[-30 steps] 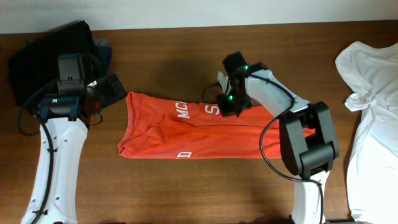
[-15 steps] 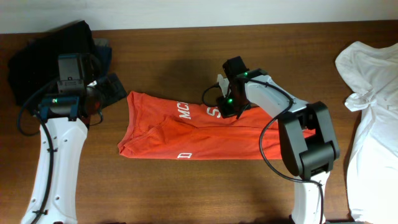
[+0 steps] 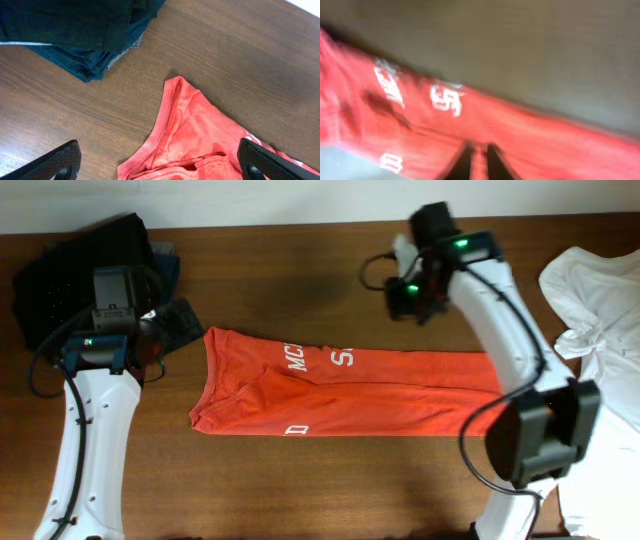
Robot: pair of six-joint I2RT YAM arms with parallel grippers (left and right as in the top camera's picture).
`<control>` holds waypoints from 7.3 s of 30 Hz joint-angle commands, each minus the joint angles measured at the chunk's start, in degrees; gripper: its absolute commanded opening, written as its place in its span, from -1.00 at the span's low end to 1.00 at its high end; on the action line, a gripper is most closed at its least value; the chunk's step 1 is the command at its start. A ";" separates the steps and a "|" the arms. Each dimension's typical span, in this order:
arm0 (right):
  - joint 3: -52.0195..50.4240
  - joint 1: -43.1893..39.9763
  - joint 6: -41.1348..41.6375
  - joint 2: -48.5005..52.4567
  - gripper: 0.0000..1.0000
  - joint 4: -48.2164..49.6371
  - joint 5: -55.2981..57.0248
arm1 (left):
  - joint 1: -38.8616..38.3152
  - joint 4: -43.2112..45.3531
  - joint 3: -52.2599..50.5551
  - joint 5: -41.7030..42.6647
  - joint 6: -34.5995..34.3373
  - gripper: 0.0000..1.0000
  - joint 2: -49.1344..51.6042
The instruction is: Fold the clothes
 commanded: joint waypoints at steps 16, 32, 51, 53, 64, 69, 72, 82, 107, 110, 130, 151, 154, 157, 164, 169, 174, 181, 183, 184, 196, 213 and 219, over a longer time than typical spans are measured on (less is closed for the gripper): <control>-34.01 -7.54 -20.59 0.37 -0.91 6.86 -7.91 | 0.17 0.26 0.15 -0.04 -0.33 0.99 -0.28; -18.69 18.53 -37.11 0.61 -0.07 19.28 -11.85 | 0.17 0.26 0.15 -0.04 -0.33 0.99 -0.28; -20.28 20.72 -37.07 8.85 -0.17 25.70 -16.22 | 0.17 0.26 0.15 -0.04 -0.33 0.99 -0.28; -20.28 20.72 -37.07 8.85 -0.17 25.20 -16.24 | 0.17 0.26 0.15 -0.04 -0.33 0.99 -0.28; -20.31 20.72 -36.89 9.81 -0.10 24.04 -16.20 | 0.17 0.26 0.15 -0.04 -0.33 0.99 -0.28; -20.28 20.72 -36.87 11.41 -0.19 24.44 -16.24 | 0.17 0.26 0.15 -0.04 -0.33 0.99 -0.28; -18.21 20.68 -35.08 11.32 -0.17 23.85 -16.24 | 0.17 0.26 0.15 -0.04 -0.33 0.99 -0.28; -20.79 20.68 -34.45 11.85 0.08 25.42 -16.63 | 0.17 0.26 0.15 -0.04 -0.33 0.99 -0.28; -19.45 29.94 -24.72 11.63 -0.65 20.74 -11.87 | 0.17 0.26 0.15 -0.04 -0.33 0.99 -0.28; -19.41 29.99 -22.82 11.54 -0.63 21.05 -15.72 | 0.17 0.26 0.15 -0.04 -0.33 0.99 -0.28; -20.11 9.33 -43.39 5.51 0.26 4.13 -9.33 | 0.17 0.26 0.15 -0.04 -0.33 0.99 -0.28; -25.70 9.99 -39.17 5.57 -0.80 1.33 -17.53 | 0.17 0.26 0.15 -0.04 -0.33 0.98 -0.28; -31.89 12.48 -39.15 5.66 -0.27 7.08 -16.46 | 0.17 0.26 0.15 -0.04 -0.33 0.99 -0.28; -29.55 11.65 -37.90 5.51 0.47 5.97 -14.95 | 0.17 0.26 0.15 -0.04 -0.33 0.99 -0.28; -22.14 12.55 -38.05 4.07 0.51 7.67 -27.63 | 0.17 0.26 0.15 -0.04 -0.33 0.99 -0.28; -36.17 23.08 -27.15 4.24 -0.06 32.76 -27.32 | 0.17 0.26 0.15 -0.04 -0.33 0.99 -0.28; -26.36 20.37 -24.85 3.74 0.19 29.00 -30.16 | 0.17 0.26 0.15 -0.02 -0.33 0.99 -0.28; -9.79 1.25 -19.98 3.91 -0.19 -6.10 -8.96 | 0.17 0.26 0.15 -0.04 -0.33 0.99 -0.28; -12.79 -4.81 -15.58 3.91 -0.92 -6.45 -6.88 | 0.17 0.26 0.15 -0.02 -0.33 0.99 -0.28; -14.45 -7.80 -14.25 3.91 -0.91 -6.32 -6.54 | 0.17 0.26 0.15 -0.04 -0.33 0.98 -0.28; -32.22 -16.15 -10.71 2.47 -0.88 20.15 -9.97 | 0.17 0.26 0.15 -0.04 -0.33 0.99 -0.28; -28.89 -20.22 0.52 -1.36 -0.47 14.99 3.89 | 0.17 0.26 0.15 -0.04 -0.33 0.99 -0.28; -28.92 -20.22 0.50 0.50 -0.91 15.04 2.89 | 0.17 0.26 0.15 -0.04 -0.33 0.99 -0.28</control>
